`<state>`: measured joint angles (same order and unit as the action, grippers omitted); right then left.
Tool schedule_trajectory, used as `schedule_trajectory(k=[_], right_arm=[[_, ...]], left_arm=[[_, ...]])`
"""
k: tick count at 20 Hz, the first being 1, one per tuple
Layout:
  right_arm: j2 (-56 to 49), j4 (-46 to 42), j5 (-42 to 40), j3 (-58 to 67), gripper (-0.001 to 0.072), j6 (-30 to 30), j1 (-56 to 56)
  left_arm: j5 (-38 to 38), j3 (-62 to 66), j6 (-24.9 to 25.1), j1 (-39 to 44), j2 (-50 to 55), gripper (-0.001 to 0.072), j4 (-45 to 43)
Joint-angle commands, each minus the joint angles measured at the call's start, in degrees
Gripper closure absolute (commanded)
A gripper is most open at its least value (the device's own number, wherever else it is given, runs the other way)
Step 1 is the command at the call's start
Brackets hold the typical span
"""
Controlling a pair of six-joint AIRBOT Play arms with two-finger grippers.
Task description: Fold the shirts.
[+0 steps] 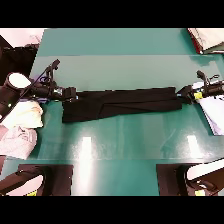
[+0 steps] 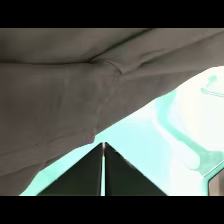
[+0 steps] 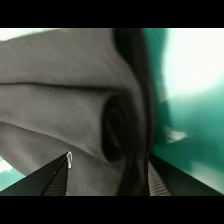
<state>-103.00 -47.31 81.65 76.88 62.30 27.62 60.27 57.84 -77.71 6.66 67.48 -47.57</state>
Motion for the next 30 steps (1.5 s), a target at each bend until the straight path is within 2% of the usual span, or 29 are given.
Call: schedule_trajectory(k=[1,2,3,5,6,8,10,12,16,19,24,30], right_arm=[[-2.5,1.8,-2.0,-0.1,0.0167,-1.4,-1.6],[-2.5,1.8,-2.9,-0.1,0.0232,-1.4,-2.3],[-2.4,1.9,-3.8,-0.1,0.04,-1.4,-2.8],[-2.2,4.1,-4.2,-0.1,0.0668,-3.6,-3.1],[-1.9,5.4,-4.1,-0.1,0.0689,-4.2,-3.5],[0.1,7.4,-4.0,-0.1,0.0689,-4.3,-3.6],[3.3,9.4,-3.5,-0.1,0.0691,-4.3,-4.0],[7.4,10.1,-3.1,0.9,0.0692,-4.0,-5.2],[12.4,10.2,1.5,10.8,0.0693,1.6,-11.6],[13.6,10.2,2.9,18.9,0.0693,5.4,-18.4],[13.6,9.6,2.3,29.1,0.0693,8.3,-30.4],[13.1,9.6,0.8,31.4,0.0693,9.3,-39.3]], left_arm=[[-0.2,0.1,-0.3,0.9,0.1,0.0678,0.0],[-0.2,0.1,-0.3,0.9,0.1,0.0678,0.0],[-0.2,0.1,-0.3,0.9,0.1,0.0678,-0.1],[-0.2,0.1,-0.3,0.9,0.1,0.0679,-0.1],[-0.3,0.1,-0.8,0.9,0.1,0.0679,-0.1],[-2.6,0.1,-3.9,0.9,0.1,0.068,0.1],[-5.5,0.3,-4.0,0.9,0.3,0.068,0.1],[-5.1,2.6,-4.0,1.3,2.3,0.068,0.4],[-5.3,11.6,-3.0,6.8,11.3,0.068,0.3],[-5.1,19.5,-2.9,12.2,21.4,0.068,0.3],[-4.9,29.3,-4.0,18.4,36.3,0.0679,0.5],[-6.8,31.3,-4.8,18.7,39.5,0.0679,1.6]])
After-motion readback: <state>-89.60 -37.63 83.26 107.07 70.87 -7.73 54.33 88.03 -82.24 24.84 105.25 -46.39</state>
